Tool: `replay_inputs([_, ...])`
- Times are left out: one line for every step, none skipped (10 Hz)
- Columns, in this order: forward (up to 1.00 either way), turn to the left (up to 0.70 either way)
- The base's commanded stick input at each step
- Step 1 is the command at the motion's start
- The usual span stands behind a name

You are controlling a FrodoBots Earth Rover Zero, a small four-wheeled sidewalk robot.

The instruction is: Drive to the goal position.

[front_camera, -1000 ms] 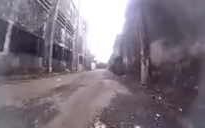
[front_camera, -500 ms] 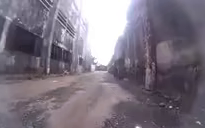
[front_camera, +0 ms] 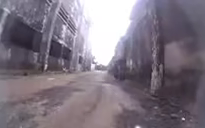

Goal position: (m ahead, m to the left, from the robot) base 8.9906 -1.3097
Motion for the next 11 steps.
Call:
replay_inputs([0.7, 0.0])
replay_inputs([0.7, 0.0])
replay_inputs([0.7, 0.0])
replay_inputs([0.7, 0.0])
replay_inputs([0.7, 0.0])
replay_inputs([0.7, 0.0])
replay_inputs([0.7, 0.0])
replay_inputs([0.7, 0.0])
replay_inputs([0.7, 0.0])
replay_inputs([0.7, 0.0])
replay_inputs([0.7, 0.0])
